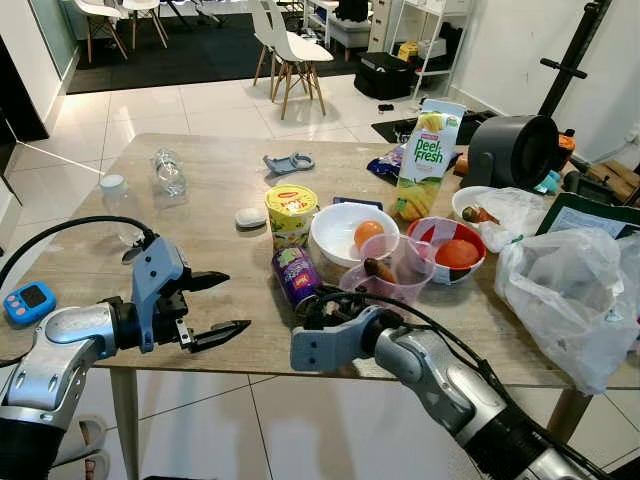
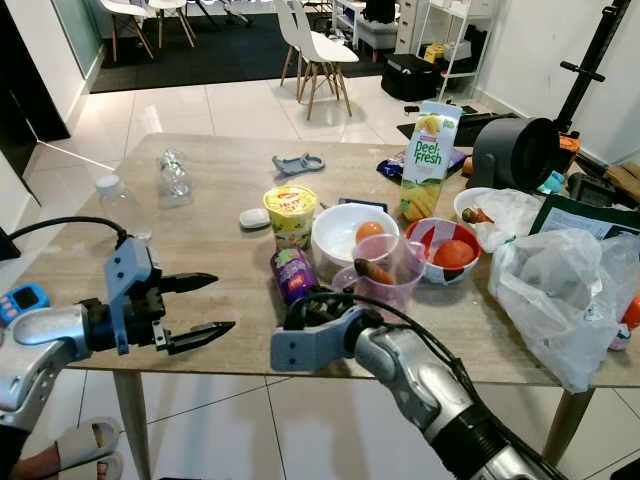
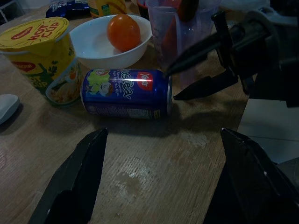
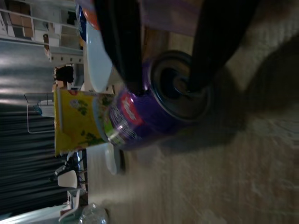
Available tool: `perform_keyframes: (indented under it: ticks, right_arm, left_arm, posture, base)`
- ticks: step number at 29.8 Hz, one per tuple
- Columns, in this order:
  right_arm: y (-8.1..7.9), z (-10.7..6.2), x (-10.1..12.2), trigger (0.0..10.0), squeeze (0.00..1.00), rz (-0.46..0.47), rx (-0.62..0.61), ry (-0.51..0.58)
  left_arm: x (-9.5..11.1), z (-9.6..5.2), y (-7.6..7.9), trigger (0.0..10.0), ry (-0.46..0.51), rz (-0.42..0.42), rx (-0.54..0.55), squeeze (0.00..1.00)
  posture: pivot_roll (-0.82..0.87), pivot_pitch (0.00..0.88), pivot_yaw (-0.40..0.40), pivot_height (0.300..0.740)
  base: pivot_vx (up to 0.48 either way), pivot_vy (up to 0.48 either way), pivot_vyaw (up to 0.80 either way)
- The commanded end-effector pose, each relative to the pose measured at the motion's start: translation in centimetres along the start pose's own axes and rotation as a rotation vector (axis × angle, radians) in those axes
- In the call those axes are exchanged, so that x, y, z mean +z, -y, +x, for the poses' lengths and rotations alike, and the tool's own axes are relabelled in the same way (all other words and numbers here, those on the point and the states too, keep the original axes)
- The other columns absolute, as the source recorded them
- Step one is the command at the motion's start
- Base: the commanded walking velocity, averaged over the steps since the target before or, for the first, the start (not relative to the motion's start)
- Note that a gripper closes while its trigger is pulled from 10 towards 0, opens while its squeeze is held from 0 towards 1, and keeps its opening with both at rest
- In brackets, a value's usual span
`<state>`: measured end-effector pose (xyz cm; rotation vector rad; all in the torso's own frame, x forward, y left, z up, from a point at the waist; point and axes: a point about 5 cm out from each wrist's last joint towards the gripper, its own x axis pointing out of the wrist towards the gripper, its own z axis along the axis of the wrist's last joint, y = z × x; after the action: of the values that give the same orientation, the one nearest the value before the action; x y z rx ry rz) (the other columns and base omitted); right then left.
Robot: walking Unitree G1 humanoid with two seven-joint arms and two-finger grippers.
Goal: Restocking fridge
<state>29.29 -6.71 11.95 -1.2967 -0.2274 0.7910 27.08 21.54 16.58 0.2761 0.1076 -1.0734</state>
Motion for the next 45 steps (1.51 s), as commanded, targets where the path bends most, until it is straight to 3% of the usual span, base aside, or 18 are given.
perform_keyframes:
  ticks: [1, 45]
  right_arm:
    - [-0.8, 0.0, -0.1, 10.0, 0.0, 0.014, 0.02, -0.006]
    - [0.0, 0.2, -1.2, 10.0, 0.0, -0.017, -0.033, -0.077]
  left_arm:
    - [-0.2, 0.3, 0.4, 10.0, -0.011, -0.007, -0.025, 0.0]
    - [-0.1, 0.3, 0.5, 10.0, -0.008, -0.011, -0.035, 0.0]
  posture:
    - [0.07, 0.03, -0.021, 0.74]
    - [0.07, 0.032, -0.022, 0.74]
  base:
    - [0.0, 0.0, 0.0]
    - [0.0, 0.0, 0.0]
